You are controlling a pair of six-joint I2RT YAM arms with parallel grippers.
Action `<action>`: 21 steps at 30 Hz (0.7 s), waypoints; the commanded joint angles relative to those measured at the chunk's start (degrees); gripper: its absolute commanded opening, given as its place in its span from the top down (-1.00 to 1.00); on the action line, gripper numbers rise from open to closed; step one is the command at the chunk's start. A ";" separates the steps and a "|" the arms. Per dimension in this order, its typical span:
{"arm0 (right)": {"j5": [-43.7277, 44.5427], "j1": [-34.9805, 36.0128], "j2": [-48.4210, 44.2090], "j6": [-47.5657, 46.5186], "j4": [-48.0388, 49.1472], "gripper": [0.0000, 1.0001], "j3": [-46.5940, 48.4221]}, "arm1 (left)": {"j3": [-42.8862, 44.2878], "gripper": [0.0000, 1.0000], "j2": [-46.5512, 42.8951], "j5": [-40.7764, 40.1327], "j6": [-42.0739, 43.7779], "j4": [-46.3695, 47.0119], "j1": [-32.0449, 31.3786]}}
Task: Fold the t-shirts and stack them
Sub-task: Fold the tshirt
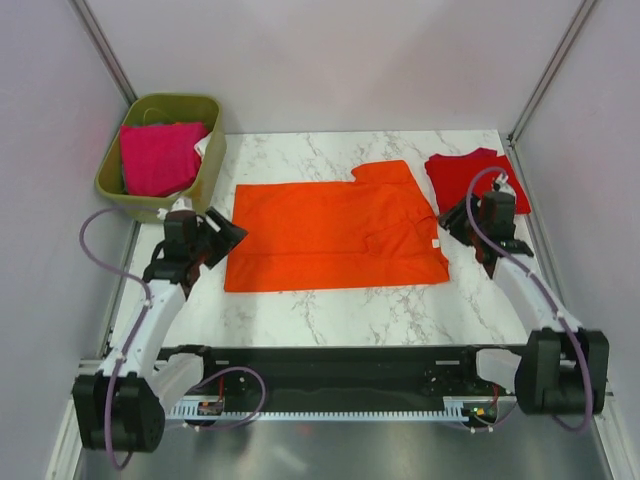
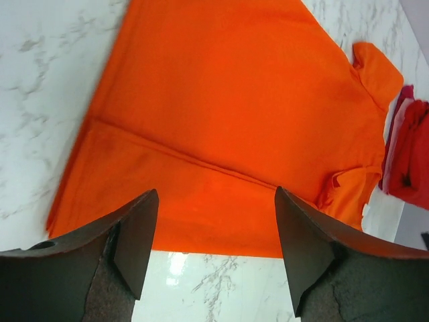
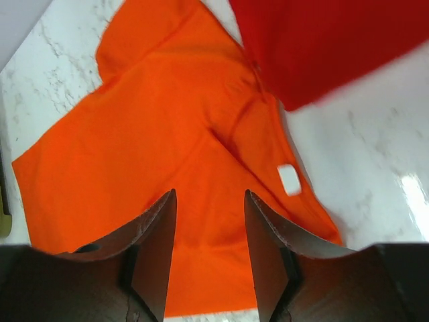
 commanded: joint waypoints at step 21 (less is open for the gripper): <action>-0.56 7.67 70.74 -15.82 -5.51 -0.28 74.05 | 44.74 -0.48 52.32 -13.97 -0.56 17.97 -10.41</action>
